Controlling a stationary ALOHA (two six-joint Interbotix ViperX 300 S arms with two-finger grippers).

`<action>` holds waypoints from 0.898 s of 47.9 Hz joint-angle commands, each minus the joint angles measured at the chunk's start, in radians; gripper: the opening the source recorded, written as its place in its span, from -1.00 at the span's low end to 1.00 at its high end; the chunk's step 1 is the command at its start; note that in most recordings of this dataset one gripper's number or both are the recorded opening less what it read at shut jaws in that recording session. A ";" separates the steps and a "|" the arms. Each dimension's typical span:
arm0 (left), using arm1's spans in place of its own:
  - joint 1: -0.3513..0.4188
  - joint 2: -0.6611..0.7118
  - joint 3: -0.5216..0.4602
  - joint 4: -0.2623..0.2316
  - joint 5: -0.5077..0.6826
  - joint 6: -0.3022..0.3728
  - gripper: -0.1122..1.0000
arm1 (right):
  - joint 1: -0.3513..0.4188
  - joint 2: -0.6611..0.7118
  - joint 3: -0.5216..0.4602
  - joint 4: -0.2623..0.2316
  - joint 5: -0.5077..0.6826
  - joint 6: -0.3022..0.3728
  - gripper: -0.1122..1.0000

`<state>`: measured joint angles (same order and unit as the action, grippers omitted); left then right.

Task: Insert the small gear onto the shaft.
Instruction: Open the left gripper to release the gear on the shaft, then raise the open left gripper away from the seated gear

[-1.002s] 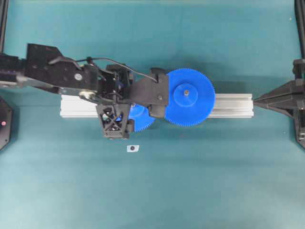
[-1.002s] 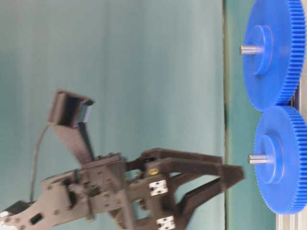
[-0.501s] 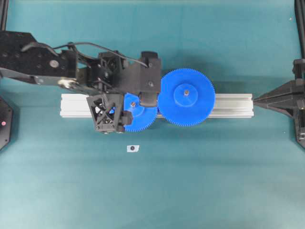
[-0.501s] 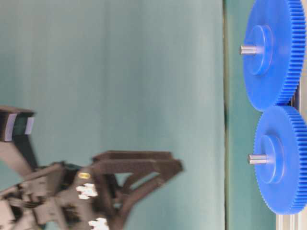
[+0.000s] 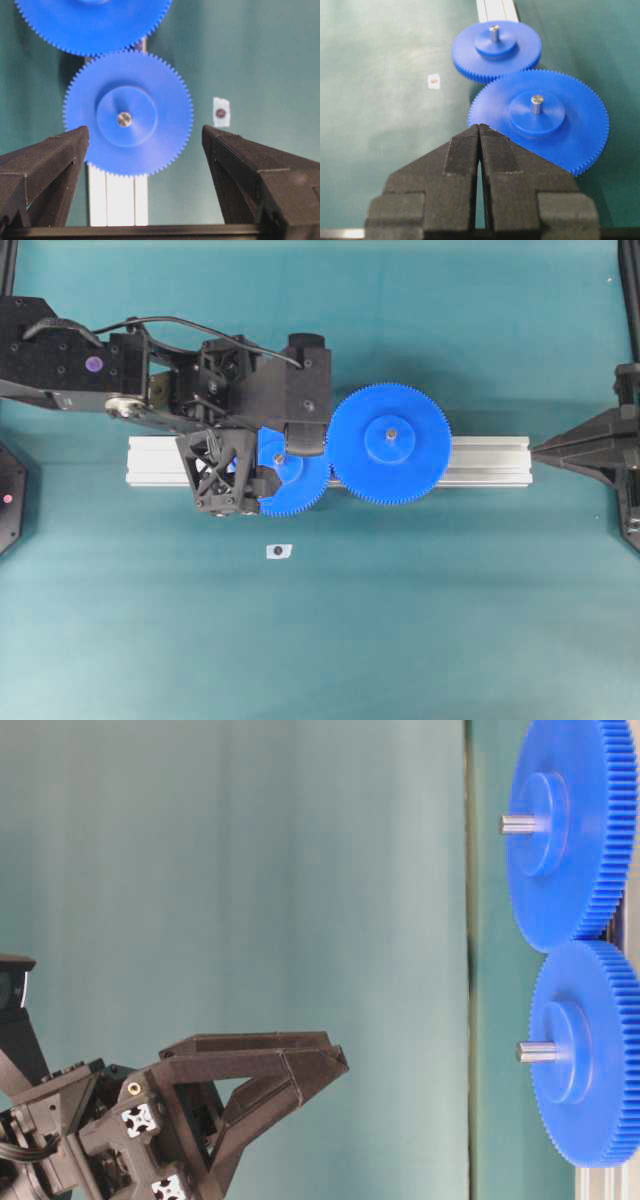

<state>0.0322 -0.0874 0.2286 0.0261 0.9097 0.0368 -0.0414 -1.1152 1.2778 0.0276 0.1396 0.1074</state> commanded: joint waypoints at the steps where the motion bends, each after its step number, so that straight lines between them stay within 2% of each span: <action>1: 0.000 -0.029 -0.023 -0.003 -0.003 -0.002 0.75 | -0.002 0.005 -0.021 0.000 -0.008 0.011 -0.73; 23: 0.000 -0.017 -0.003 -0.003 -0.003 -0.067 0.75 | -0.002 0.005 -0.015 0.002 -0.008 0.011 -0.73; 43: -0.002 -0.011 0.006 -0.003 -0.005 -0.071 0.75 | -0.002 0.005 -0.011 0.003 -0.025 0.014 -0.73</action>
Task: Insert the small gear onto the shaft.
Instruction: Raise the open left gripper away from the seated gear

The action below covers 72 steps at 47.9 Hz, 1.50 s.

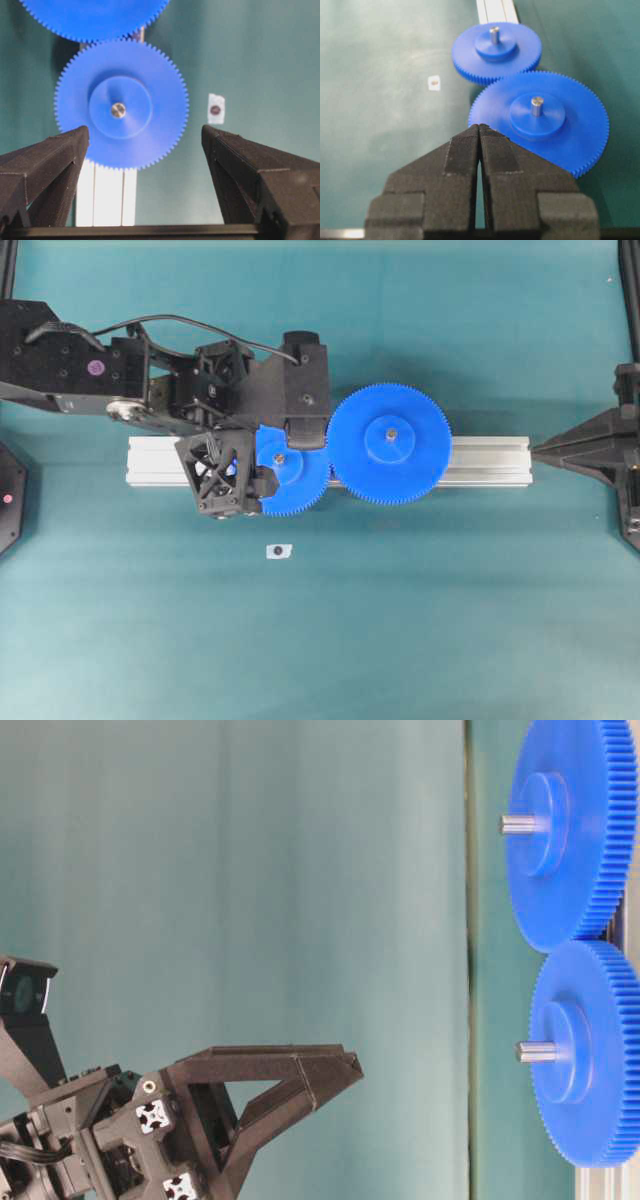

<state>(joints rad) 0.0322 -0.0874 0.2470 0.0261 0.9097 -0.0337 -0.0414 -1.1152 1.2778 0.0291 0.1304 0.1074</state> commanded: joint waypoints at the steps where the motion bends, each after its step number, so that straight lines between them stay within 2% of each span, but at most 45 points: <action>1: -0.002 -0.009 -0.011 0.000 -0.005 0.000 0.75 | -0.002 0.005 -0.009 0.002 -0.017 0.015 -0.73; 12: -0.002 -0.008 -0.015 -0.003 -0.009 0.002 0.75 | -0.002 0.005 -0.002 0.002 -0.032 0.060 -0.73; 34: -0.029 -0.005 0.000 0.000 -0.075 0.017 0.75 | -0.002 0.005 -0.006 -0.003 -0.041 0.060 -0.73; 58: -0.037 -0.012 0.000 0.000 -0.075 0.014 0.75 | -0.002 0.005 0.002 -0.011 -0.040 0.057 -0.73; 72: -0.048 -0.012 -0.003 -0.003 -0.075 -0.011 0.74 | -0.002 -0.003 0.005 -0.011 -0.040 0.057 -0.73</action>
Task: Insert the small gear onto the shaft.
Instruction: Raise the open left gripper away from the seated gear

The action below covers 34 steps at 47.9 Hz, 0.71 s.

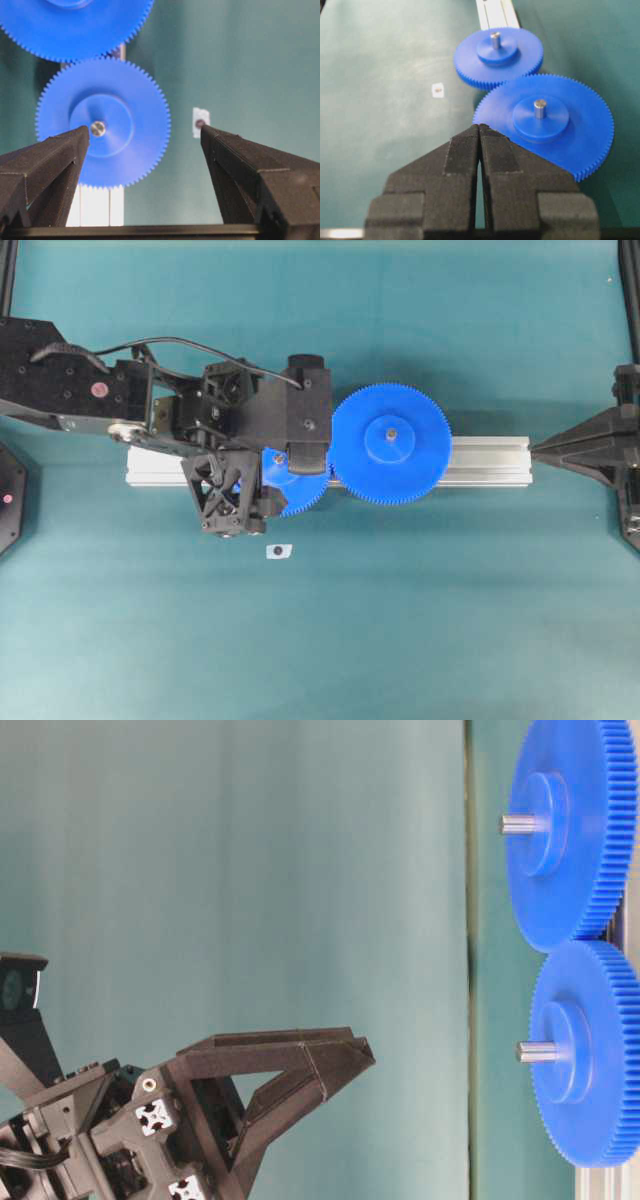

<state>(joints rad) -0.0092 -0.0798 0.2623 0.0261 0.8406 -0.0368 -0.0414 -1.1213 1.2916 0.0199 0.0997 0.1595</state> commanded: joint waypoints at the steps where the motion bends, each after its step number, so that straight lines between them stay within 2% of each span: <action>1: -0.006 -0.020 -0.018 -0.003 -0.006 -0.012 0.74 | -0.002 0.003 -0.008 -0.002 -0.009 0.005 -0.73; 11: -0.009 -0.020 -0.020 -0.003 -0.006 -0.061 0.74 | -0.002 -0.014 -0.008 -0.002 -0.006 0.005 -0.73; 34: -0.051 -0.028 -0.044 -0.003 -0.003 -0.064 0.75 | -0.002 -0.014 -0.011 -0.002 -0.006 0.006 -0.73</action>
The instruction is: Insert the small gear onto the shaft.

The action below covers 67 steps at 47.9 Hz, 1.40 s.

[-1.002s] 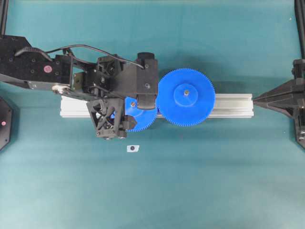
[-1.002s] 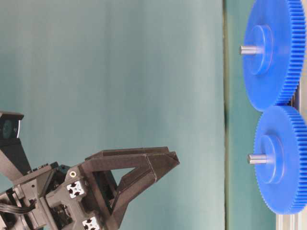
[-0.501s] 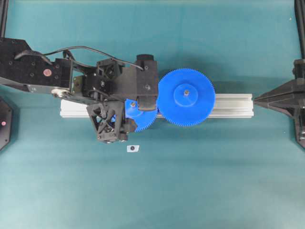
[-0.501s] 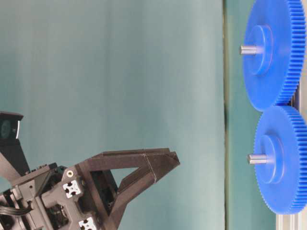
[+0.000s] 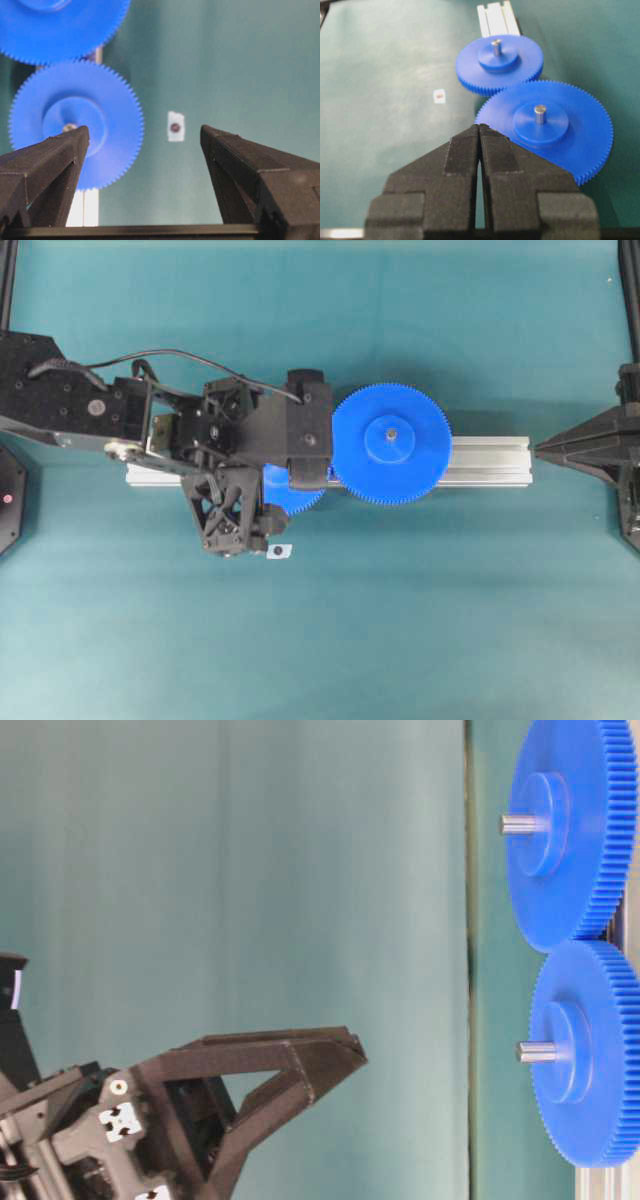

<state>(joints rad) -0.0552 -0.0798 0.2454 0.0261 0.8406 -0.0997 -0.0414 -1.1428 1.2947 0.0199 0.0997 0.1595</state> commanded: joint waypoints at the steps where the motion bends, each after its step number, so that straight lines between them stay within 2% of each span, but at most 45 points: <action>1: -0.005 -0.029 -0.028 -0.003 -0.003 -0.002 0.75 | -0.002 0.006 -0.015 -0.002 -0.006 0.006 -0.73; 67: -0.008 -0.040 -0.003 0.000 -0.006 -0.040 0.74 | -0.002 0.006 -0.011 -0.002 -0.011 0.009 -0.73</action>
<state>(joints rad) -0.0583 -0.0936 0.2562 0.0261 0.8406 -0.1411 -0.0414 -1.1428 1.2947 0.0184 0.0997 0.1595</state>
